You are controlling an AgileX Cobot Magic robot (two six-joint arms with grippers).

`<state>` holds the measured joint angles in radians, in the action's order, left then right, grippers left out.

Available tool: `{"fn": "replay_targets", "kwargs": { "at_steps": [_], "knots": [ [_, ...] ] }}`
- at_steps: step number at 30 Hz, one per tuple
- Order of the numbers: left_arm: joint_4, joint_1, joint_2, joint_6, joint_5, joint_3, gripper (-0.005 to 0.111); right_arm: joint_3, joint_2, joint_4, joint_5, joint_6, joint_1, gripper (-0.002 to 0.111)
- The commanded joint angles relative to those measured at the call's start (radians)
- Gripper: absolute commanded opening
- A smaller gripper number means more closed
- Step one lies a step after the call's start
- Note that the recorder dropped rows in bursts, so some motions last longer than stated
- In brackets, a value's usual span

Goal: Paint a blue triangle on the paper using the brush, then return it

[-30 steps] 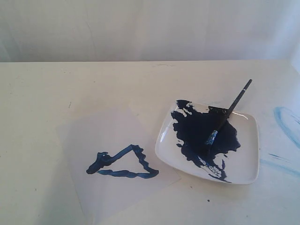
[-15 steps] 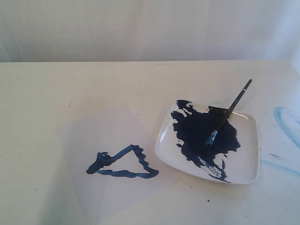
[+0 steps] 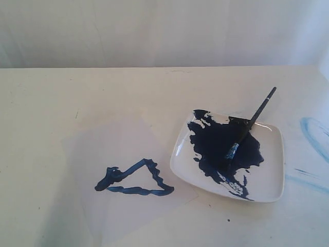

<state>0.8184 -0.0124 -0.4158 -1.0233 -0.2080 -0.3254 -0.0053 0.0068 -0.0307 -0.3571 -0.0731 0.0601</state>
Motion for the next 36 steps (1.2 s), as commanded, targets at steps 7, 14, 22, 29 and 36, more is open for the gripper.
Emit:
{"fn": "replay_targets", "kwargs": {
  "at_steps": [7, 14, 22, 29, 36],
  "knots": [
    [-0.842, -0.003, 0.219, 1.101, 0.297, 0.161, 0.0, 0.005, -0.007, -0.01, 0.006, -0.009, -0.008, 0.0],
    [-0.843, -0.003, 0.301, 1.075, 0.404, 0.256, 0.0, 0.005, -0.007, -0.01, 0.006, -0.009, -0.008, 0.0],
    [-0.843, -0.003, 0.371, 1.075, 0.449, 0.315, 0.0, 0.005, -0.007, -0.01, 0.006, -0.009, -0.008, 0.0],
    [-0.843, -0.003, 0.392, 1.075, 0.529, 0.315, 0.0, 0.005, -0.007, -0.01, 0.006, -0.009, -0.008, 0.0],
    [-0.843, -0.003, 0.407, 1.075, 0.555, 0.315, 0.0, 0.005, -0.007, -0.01, 0.006, -0.014, -0.008, 0.0]
  ]
}}
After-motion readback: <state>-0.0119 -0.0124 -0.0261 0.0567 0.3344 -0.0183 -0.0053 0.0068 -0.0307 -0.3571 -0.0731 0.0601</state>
